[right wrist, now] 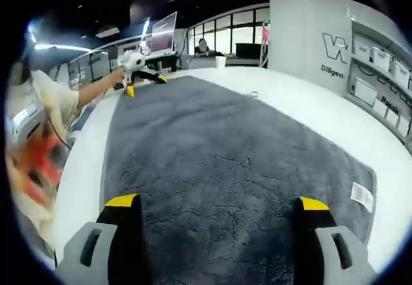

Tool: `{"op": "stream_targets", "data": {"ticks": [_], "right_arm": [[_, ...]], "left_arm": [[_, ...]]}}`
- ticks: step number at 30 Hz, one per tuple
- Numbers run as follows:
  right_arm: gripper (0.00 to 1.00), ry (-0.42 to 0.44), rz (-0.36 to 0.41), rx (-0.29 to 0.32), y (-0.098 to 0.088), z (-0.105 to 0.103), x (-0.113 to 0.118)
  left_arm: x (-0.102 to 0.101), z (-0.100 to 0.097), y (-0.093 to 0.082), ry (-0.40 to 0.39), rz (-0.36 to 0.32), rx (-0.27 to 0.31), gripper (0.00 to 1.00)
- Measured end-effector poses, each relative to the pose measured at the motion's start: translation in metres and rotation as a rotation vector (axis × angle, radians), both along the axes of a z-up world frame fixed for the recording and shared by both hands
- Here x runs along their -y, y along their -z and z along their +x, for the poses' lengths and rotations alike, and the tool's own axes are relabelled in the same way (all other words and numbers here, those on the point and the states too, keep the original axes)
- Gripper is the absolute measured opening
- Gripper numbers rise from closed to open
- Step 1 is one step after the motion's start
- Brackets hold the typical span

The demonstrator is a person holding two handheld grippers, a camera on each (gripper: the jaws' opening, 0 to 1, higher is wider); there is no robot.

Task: Open the folded towel by lifting each exposed corner and separating the folded layers until the towel lies flat within the target outline without major curled edges

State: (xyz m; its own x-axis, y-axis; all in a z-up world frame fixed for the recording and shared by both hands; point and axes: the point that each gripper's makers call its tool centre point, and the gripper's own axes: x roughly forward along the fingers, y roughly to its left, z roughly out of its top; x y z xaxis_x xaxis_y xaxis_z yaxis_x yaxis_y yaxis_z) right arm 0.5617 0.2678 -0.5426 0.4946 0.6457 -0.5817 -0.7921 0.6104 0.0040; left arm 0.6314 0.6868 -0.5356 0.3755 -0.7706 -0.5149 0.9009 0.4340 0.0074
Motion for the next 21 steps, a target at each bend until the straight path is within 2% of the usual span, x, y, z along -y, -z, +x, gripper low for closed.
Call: {"op": "stream_targets", "data": {"ticks": [6,21], "right_arm": [[0.99,-0.019,0.021,0.0,-0.001,-0.003,0.004],[1.0,0.019,0.039,0.027,-0.001,-0.011,0.008]], "left_arm": [[-0.003,-0.001,0.0,0.01,-0.041,0.017,0.96],[-0.012,-0.002,-0.003,0.038,-0.096,0.037,0.94]]}}
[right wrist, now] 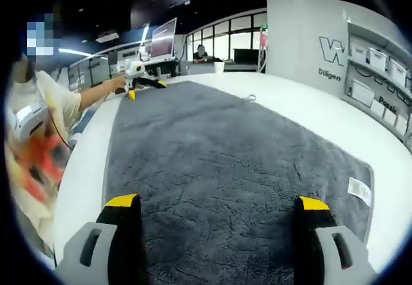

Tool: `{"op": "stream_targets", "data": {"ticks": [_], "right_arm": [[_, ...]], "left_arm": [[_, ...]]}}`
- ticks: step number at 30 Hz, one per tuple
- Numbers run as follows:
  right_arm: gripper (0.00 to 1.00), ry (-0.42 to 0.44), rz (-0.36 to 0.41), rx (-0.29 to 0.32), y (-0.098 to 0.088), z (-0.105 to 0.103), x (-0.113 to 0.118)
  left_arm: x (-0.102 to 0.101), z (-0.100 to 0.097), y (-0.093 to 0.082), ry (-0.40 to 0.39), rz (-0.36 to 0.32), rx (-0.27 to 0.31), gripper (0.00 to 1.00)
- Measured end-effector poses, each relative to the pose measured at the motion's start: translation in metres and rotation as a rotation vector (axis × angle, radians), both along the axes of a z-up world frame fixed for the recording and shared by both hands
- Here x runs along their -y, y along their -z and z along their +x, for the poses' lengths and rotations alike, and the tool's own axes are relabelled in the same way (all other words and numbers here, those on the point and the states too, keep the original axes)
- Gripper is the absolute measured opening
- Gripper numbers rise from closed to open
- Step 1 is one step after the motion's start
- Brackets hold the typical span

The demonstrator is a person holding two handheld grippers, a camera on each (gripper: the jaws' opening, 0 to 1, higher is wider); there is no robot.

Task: Open the folded towel by lifting each exposed corner and separating the folded layers until the towel lies flat within the target outline without major curled edges

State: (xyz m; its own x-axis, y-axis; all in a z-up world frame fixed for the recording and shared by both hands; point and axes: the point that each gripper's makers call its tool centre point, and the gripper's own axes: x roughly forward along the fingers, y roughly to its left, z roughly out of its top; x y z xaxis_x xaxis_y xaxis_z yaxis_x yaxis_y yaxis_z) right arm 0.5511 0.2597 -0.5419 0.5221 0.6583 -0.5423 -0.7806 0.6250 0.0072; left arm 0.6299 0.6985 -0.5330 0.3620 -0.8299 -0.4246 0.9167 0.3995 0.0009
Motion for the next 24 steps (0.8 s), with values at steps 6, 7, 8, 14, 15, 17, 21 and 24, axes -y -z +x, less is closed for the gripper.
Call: {"op": "stream_targets", "data": {"ticks": [6,7,8,14,15,17,21,24], "right_arm": [[1.0,0.002,0.0,0.0,0.0,-0.005,0.0],[1.0,0.002,0.001,0.001,0.0,-0.005,0.0],[1.0,0.003,0.002,0.002,0.0,-0.006,0.0],[1.0,0.012,-0.013,-0.011,-0.001,-0.004,-0.001],[1.0,0.014,-0.017,-0.013,-0.001,-0.005,-0.003],[1.0,0.017,-0.017,-0.014,-0.001,-0.005,-0.004],[1.0,0.074,0.005,0.003,-0.009,-0.003,0.0],[1.0,0.127,0.017,0.011,-0.018,-0.007,0.004]], "left_arm": [[-0.002,0.001,0.0,0.007,-0.004,0.001,0.94],[-0.002,0.001,0.0,0.008,-0.004,0.001,0.94],[-0.002,0.001,0.0,0.009,-0.004,0.001,0.94],[-0.001,0.001,-0.001,0.006,0.022,-0.013,0.94],[-0.001,0.001,-0.001,0.004,0.034,-0.025,0.94],[0.0,0.0,-0.002,-0.003,0.042,-0.039,0.94],[-0.003,0.008,-0.025,-0.069,-0.027,-0.018,0.98],[-0.007,0.01,-0.047,-0.129,-0.104,-0.009,0.99]]}}
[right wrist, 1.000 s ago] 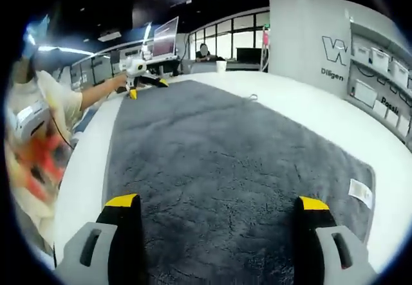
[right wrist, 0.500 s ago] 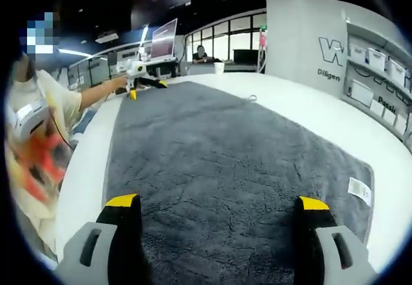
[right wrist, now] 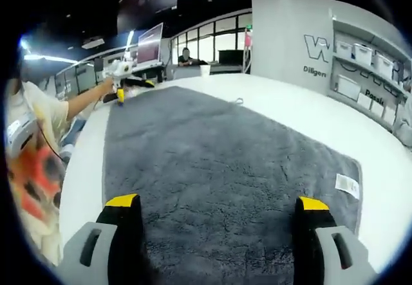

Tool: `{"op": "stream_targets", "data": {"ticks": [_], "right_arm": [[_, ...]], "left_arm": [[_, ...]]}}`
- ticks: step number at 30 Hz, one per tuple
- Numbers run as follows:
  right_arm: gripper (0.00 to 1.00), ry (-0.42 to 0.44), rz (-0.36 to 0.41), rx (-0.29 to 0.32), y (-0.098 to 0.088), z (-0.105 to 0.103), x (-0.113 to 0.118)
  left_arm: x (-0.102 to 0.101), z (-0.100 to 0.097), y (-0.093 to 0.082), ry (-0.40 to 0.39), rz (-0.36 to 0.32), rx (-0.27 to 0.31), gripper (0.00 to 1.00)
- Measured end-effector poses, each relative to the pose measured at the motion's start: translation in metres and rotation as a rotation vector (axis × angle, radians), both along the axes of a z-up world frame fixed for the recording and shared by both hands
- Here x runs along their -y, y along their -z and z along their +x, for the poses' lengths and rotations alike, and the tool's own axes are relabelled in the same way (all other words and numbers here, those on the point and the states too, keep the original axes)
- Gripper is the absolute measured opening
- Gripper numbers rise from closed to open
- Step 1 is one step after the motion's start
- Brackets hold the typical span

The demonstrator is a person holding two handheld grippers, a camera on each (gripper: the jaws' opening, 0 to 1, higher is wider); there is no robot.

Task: Open the folded towel by lifting each exposed corner and separating the folded layers until the towel lies flat within the target outline without major curled edges

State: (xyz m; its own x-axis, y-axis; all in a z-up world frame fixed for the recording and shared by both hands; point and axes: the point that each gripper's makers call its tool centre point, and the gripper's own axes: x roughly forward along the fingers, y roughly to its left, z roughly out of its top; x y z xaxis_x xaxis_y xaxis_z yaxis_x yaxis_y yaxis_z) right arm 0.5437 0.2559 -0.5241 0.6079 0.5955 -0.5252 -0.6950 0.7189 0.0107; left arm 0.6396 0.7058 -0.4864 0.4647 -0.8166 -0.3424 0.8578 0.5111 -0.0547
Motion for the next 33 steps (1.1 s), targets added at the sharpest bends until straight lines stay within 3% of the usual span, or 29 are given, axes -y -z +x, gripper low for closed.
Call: {"op": "stream_targets", "data": {"ticks": [7,10,16,20,23,33], "right_arm": [[1.0,0.05,-0.034,0.069,-0.021,-0.021,0.007],[1.0,0.09,-0.094,0.109,-0.03,-0.029,0.017],[0.99,0.186,-0.079,0.153,-0.048,-0.051,0.034],[0.99,0.253,-0.075,0.154,-0.049,-0.068,0.05],[0.99,0.291,-0.069,0.144,-0.047,-0.083,0.06],[0.99,0.358,-0.068,0.159,-0.045,-0.13,0.077]], "left_arm": [[-0.008,-0.023,-0.01,-0.037,0.039,0.018,0.99],[-0.016,-0.031,-0.014,-0.118,0.013,0.004,0.99],[-0.026,-0.06,-0.016,-0.19,0.003,-0.01,0.99],[-0.039,-0.08,-0.011,-0.243,0.02,-0.037,0.99],[-0.049,-0.097,-0.009,-0.267,0.046,-0.023,0.99],[-0.065,-0.143,-0.015,-0.304,0.038,-0.009,0.99]]}}
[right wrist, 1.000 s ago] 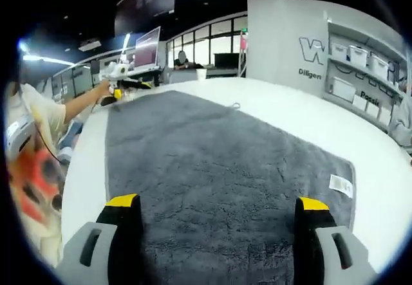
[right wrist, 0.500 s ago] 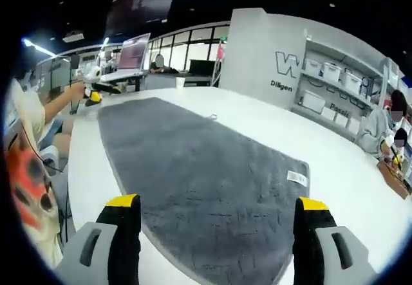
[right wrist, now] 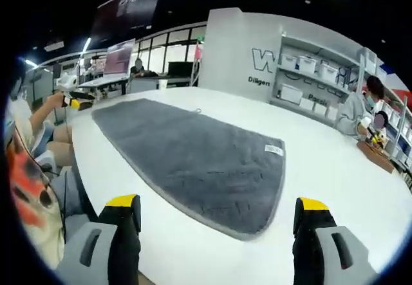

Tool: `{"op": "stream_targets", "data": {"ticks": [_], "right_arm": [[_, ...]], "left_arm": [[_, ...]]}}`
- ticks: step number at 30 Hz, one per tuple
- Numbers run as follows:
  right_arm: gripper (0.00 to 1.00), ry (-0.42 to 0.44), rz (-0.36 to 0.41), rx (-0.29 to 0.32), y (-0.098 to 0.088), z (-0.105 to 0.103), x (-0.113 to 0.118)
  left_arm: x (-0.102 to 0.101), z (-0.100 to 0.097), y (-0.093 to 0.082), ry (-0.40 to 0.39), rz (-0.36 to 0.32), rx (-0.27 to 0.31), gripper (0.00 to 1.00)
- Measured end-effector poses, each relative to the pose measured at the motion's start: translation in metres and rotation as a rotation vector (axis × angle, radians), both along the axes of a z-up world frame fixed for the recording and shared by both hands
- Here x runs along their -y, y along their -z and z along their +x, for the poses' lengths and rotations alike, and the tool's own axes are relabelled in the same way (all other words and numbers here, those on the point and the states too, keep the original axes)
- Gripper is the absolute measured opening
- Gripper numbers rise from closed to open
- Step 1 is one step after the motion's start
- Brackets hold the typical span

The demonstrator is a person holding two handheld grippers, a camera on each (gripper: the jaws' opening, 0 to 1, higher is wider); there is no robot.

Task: Open the folded towel by lifting each exposed corner and separating the folded layers until the towel lies flat within the target outline without major curled edges

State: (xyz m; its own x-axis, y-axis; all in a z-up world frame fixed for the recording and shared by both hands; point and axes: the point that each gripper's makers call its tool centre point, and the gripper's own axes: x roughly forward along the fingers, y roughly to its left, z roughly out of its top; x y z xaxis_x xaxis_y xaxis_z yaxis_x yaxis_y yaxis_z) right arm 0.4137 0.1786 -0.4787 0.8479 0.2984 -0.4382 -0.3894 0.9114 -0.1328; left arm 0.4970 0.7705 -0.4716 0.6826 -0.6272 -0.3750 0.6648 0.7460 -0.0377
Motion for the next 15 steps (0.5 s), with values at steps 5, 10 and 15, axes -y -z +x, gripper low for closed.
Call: {"op": "stream_targets", "data": {"ticks": [5,10,15], "right_arm": [[0.99,0.006,-0.006,0.004,0.0,-0.013,0.001],[0.99,0.009,-0.023,-0.003,-0.001,-0.017,0.005],[0.99,0.025,-0.007,0.023,-0.011,-0.013,0.009]], "left_arm": [[-0.003,-0.014,0.0,-0.01,-0.013,0.008,0.99],[-0.007,-0.018,0.004,-0.02,-0.01,-0.001,0.99],[-0.005,-0.017,0.0,-0.019,-0.024,0.004,0.99]]}}
